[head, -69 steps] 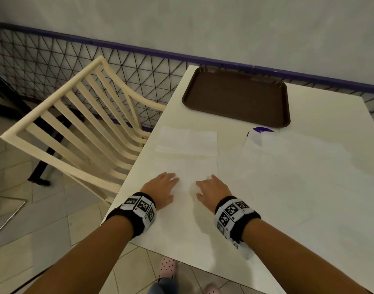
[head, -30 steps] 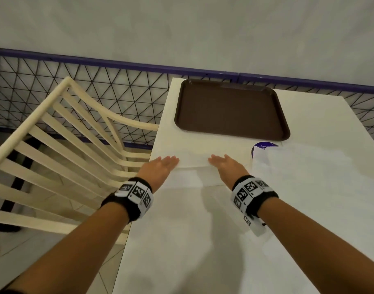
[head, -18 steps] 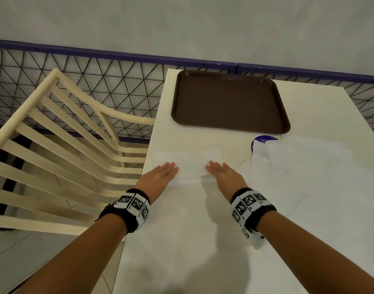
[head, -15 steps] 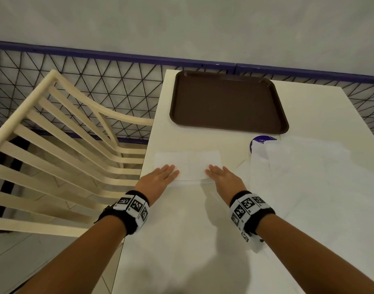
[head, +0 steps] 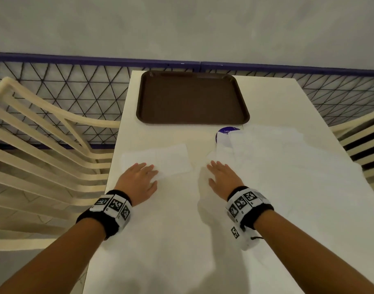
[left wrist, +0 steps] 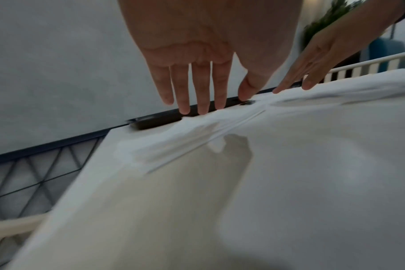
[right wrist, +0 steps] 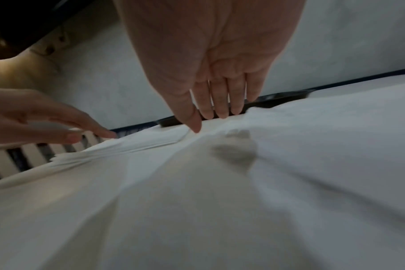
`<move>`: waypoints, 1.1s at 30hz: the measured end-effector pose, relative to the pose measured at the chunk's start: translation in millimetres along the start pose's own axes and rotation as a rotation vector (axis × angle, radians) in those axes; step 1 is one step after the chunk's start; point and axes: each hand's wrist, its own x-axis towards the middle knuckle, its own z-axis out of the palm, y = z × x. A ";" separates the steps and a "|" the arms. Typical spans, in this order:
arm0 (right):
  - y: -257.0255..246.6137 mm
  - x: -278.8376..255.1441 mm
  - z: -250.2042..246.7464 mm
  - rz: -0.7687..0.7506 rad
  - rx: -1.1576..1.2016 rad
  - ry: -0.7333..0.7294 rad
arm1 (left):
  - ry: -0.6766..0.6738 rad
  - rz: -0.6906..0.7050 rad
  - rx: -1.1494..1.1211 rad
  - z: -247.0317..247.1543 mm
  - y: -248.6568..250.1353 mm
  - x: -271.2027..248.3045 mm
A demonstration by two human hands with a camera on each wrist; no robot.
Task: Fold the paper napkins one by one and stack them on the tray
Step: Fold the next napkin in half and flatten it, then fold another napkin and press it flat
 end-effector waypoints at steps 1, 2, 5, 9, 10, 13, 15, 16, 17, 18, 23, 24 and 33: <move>11.9 -6.7 -0.2 0.045 0.044 0.031 | 0.040 0.030 -0.016 -0.3 3.8 2.1; 28.5 -19.2 0.5 0.100 0.075 0.062 | 0.072 0.085 -0.036 -2.4 16.5 6.6; 74.6 -58.1 4.3 0.250 0.134 0.084 | 0.032 0.244 -0.122 -8.9 67.5 23.6; 117.0 -102.9 14.9 0.361 0.247 0.028 | -0.151 0.283 -0.147 -7.8 133.6 38.4; 122.4 -110.9 18.4 0.367 0.270 0.015 | -0.165 0.304 -0.141 -7.0 147.5 40.9; 128.6 -127.7 28.7 0.358 0.339 -0.027 | -0.180 0.396 -0.082 -3.3 182.2 48.3; 127.7 -133.3 34.7 0.344 0.350 -0.038 | -0.119 0.437 0.000 6.9 192.2 54.9; 126.5 -134.6 36.8 0.340 0.341 -0.037 | -0.190 0.417 0.007 3.0 196.8 55.5; 124.6 -135.0 37.9 0.338 0.321 -0.037 | -0.164 0.410 0.029 3.5 201.5 57.5; 122.4 -134.8 38.4 0.336 0.293 -0.040 | -0.121 0.415 0.055 7.2 205.3 62.7; 108.3 -133.5 41.6 0.329 0.151 -0.069 | -0.207 0.408 0.036 2.0 218.0 75.2; 106.4 -133.6 42.8 0.328 0.142 -0.069 | -0.181 0.416 0.044 -1.8 220.6 76.4; 121.4 -146.2 43.9 0.265 0.238 -0.072 | -0.215 0.402 -0.019 4.9 225.1 79.7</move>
